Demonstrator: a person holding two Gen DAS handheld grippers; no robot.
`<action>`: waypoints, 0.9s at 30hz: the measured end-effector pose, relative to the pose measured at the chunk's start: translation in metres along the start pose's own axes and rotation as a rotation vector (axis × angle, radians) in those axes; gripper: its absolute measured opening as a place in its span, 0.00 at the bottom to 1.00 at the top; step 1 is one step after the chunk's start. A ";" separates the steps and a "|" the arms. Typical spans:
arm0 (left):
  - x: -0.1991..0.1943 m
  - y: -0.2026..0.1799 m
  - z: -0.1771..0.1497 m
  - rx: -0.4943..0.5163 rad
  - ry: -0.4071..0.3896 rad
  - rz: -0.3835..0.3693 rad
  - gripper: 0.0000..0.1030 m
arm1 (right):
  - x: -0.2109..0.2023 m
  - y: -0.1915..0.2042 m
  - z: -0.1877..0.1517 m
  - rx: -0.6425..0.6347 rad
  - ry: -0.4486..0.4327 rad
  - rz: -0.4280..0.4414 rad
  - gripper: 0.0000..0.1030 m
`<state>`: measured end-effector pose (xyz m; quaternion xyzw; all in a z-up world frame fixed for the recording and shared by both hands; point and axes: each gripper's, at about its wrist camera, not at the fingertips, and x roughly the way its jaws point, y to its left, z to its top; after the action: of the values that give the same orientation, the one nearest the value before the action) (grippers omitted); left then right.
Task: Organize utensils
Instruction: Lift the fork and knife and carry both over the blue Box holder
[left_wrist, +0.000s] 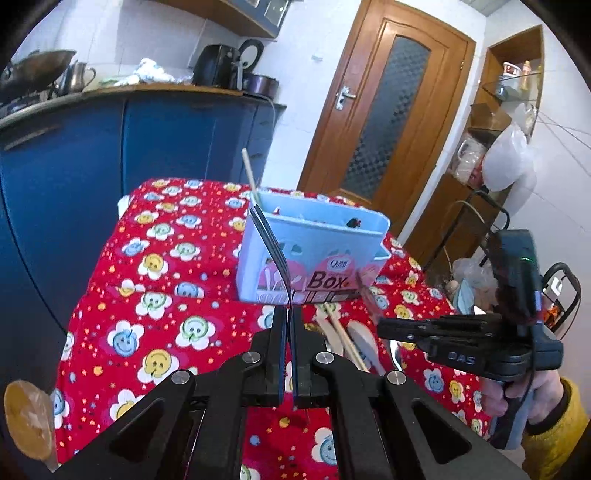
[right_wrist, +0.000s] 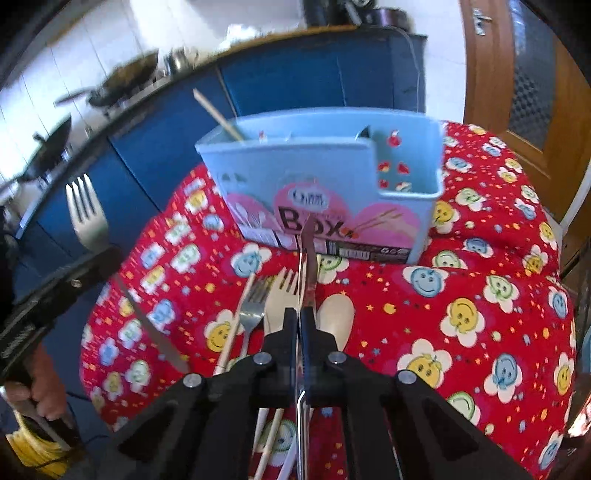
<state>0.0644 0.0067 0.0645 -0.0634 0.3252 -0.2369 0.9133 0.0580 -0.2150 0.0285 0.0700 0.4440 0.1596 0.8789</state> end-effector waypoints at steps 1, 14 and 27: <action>-0.002 -0.002 0.001 0.005 -0.012 -0.001 0.01 | -0.006 -0.001 -0.002 0.009 -0.024 0.010 0.04; -0.021 -0.018 0.049 0.036 -0.149 0.044 0.02 | -0.072 0.005 -0.014 0.022 -0.382 0.005 0.04; 0.001 -0.035 0.121 0.086 -0.285 0.128 0.02 | -0.108 -0.008 0.026 -0.026 -0.609 -0.092 0.03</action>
<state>0.1275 -0.0289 0.1677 -0.0364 0.1850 -0.1807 0.9653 0.0211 -0.2590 0.1234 0.0830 0.1606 0.0968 0.9787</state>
